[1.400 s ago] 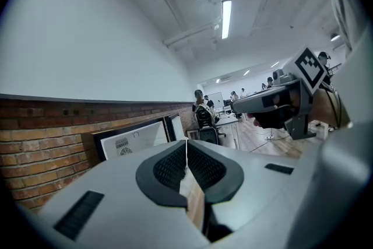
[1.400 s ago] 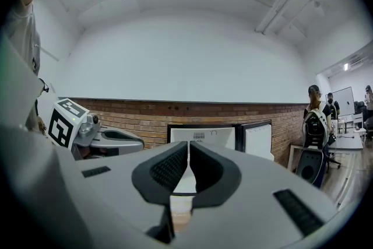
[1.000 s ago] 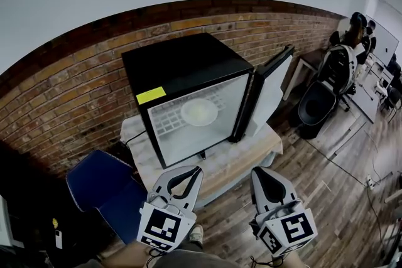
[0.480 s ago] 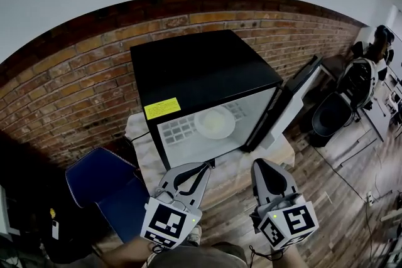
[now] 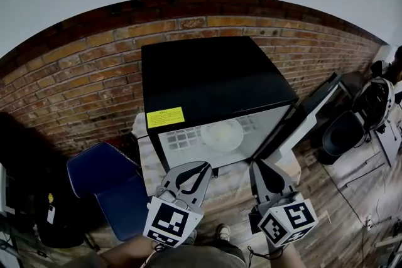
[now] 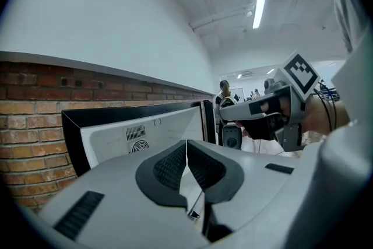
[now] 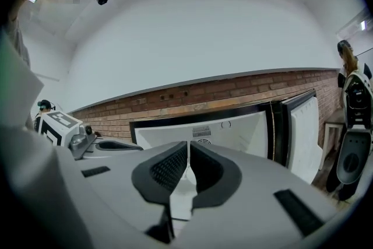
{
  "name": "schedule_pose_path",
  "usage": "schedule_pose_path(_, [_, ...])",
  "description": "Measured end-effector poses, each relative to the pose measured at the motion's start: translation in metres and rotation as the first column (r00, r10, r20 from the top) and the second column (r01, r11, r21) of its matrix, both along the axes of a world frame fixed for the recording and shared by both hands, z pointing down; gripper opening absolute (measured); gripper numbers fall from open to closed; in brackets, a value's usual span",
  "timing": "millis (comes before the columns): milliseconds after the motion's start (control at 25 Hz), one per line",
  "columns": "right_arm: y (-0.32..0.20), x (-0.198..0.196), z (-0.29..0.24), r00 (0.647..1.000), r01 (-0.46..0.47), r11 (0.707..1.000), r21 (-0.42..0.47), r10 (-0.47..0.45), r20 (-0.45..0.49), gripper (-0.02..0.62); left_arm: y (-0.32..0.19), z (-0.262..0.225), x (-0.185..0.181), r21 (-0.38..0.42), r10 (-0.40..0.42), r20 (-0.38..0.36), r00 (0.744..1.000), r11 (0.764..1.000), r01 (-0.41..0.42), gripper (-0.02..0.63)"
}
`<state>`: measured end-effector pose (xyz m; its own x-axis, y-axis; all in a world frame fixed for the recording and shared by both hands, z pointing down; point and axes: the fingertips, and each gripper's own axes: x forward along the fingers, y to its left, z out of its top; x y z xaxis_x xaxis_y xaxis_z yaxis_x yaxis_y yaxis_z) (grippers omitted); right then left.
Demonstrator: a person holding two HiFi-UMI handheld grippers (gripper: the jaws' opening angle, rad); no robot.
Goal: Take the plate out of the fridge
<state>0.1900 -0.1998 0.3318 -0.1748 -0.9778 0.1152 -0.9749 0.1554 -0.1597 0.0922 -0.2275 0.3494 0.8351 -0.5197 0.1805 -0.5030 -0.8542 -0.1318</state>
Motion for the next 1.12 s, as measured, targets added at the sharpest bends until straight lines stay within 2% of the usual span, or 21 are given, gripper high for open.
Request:
schedule_pose_path(200, [-0.018, 0.014, 0.003, 0.995, 0.102, 0.995, -0.008, -0.102, -0.018, 0.034, -0.012, -0.003, 0.015, 0.030, -0.082, 0.008, 0.997, 0.996, 0.082, 0.021])
schedule_pose_path(440, [-0.036, 0.034, 0.004, 0.981, 0.193, 0.981, -0.010, -0.193, -0.018, 0.034, -0.022, -0.003, 0.034, 0.026, -0.167, 0.016, 0.986, 0.986, 0.167, 0.021])
schedule_pose_path(600, [-0.045, 0.042, 0.009, 0.968, 0.252, 0.968, -0.018, -0.252, -0.016, 0.034, -0.024, 0.003, 0.043, -0.002, -0.209, 0.014, 0.978, 0.978, 0.209, 0.021])
schedule_pose_path(800, [-0.058, 0.046, 0.017, 0.955, 0.298, 0.954, -0.029, -0.297, 0.018, 0.034, -0.029, 0.009, 0.037, -0.044, -0.293, -0.002, 0.956, 0.955, 0.293, 0.021])
schedule_pose_path(920, [-0.064, 0.047, 0.019, 0.949, 0.306, 0.952, -0.009, -0.304, 0.082, 0.034, -0.035, 0.013, 0.028, -0.114, -0.345, -0.058, 0.937, 0.935, 0.337, 0.021])
schedule_pose_path(1120, [-0.073, 0.052, 0.024, 0.937, 0.288, 0.957, 0.000, -0.282, 0.205, 0.035, -0.045, 0.017, 0.016, -0.294, -0.418, -0.198, 0.887, 0.888, 0.353, 0.021])
